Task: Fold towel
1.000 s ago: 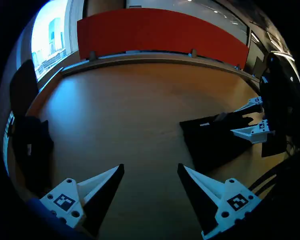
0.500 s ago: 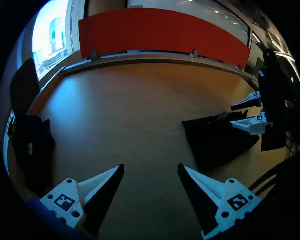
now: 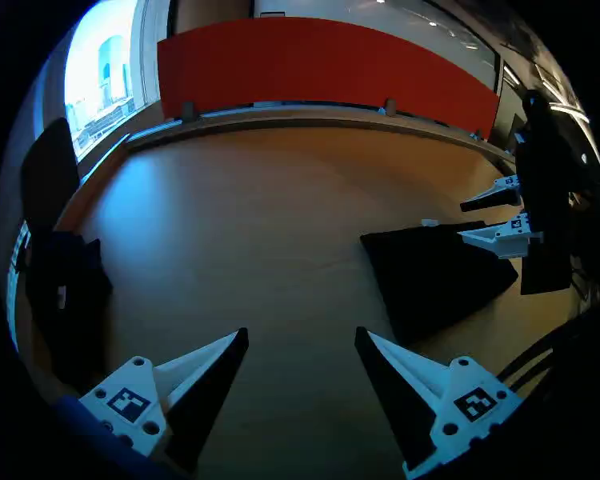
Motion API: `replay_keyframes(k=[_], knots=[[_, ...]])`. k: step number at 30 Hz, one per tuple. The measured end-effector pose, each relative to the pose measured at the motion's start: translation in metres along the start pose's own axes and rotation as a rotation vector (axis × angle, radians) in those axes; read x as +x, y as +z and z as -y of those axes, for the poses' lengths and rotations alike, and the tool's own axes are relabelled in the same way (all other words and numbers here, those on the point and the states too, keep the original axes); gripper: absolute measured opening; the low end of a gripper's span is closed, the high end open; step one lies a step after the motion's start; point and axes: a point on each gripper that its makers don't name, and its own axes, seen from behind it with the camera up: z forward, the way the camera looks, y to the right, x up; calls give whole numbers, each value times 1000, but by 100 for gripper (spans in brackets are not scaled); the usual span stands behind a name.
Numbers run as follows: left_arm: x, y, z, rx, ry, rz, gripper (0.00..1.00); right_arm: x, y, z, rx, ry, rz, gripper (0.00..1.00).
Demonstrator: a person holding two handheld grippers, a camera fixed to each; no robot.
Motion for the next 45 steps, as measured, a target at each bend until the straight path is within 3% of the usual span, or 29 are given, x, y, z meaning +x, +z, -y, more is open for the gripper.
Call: replay_keyframes(k=[23, 45], knots=[[-1, -6, -8, -5, 17, -3, 100, -41, -45, 5, 8, 47, 6, 97], [-3, -14, -11, 2, 18, -3, 100, -99, -90, -9, -11, 61, 46, 97]])
